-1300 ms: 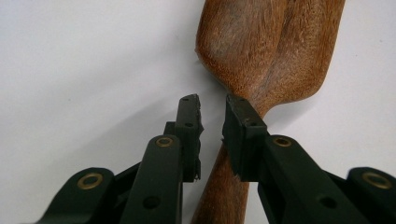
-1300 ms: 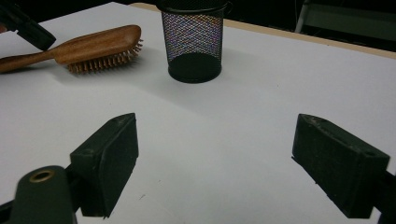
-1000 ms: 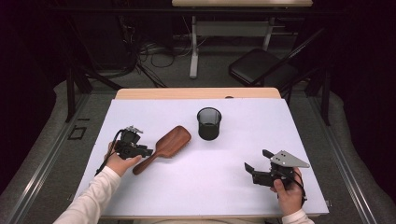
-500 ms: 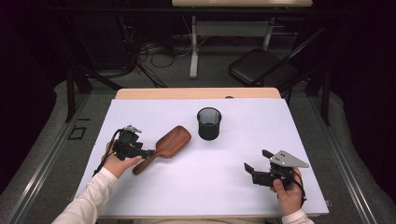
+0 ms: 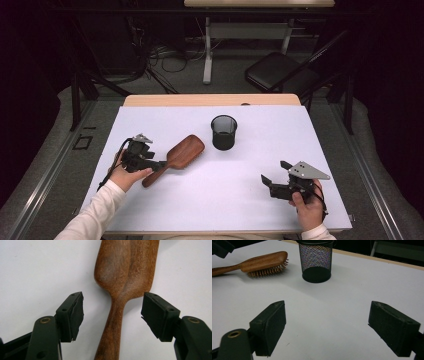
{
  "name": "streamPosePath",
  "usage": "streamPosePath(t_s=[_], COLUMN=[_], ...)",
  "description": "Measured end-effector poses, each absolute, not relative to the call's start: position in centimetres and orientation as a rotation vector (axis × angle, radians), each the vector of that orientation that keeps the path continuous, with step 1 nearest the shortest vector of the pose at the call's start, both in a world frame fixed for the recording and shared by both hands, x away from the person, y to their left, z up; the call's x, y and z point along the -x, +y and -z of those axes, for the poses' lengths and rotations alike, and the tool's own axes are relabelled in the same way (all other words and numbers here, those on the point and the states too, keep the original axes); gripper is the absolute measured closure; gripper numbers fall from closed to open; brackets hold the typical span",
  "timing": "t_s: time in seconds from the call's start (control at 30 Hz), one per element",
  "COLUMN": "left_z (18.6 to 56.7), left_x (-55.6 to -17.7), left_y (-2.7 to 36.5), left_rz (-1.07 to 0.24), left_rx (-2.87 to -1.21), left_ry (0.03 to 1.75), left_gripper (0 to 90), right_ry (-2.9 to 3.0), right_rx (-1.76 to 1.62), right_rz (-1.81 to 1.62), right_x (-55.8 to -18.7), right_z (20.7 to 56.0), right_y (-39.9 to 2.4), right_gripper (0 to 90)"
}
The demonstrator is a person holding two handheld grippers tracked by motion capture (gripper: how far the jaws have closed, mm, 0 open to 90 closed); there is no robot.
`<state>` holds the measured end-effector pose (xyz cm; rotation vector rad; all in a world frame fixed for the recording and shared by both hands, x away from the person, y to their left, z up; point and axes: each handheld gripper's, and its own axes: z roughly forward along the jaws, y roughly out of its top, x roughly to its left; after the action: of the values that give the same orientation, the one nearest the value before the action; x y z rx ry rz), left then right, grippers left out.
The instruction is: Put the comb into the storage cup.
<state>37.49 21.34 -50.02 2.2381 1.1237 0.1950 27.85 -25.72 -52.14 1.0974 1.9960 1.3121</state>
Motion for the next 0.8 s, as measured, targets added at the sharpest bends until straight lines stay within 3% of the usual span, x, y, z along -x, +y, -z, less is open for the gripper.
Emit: streamPosePath(t_s=[0.13, 0.8], left_z=[50.1, 50.7], left_x=[-37.5, -37.9], left_y=[21.0, 19.4], left_rz=[-0.203, -0.212], left_rx=[-2.256, -2.343], left_ry=[1.108, 1.067], left_gripper=[26.6, 16.3], right_ry=[1.998, 2.008], right_rx=[-1.098, -1.098], right_rz=[-1.309, -1.3], right_x=[-27.9, -27.8], right_z=[52.1, 52.2], right_y=[-25.7, -25.7], right_gripper=[14.2, 14.2])
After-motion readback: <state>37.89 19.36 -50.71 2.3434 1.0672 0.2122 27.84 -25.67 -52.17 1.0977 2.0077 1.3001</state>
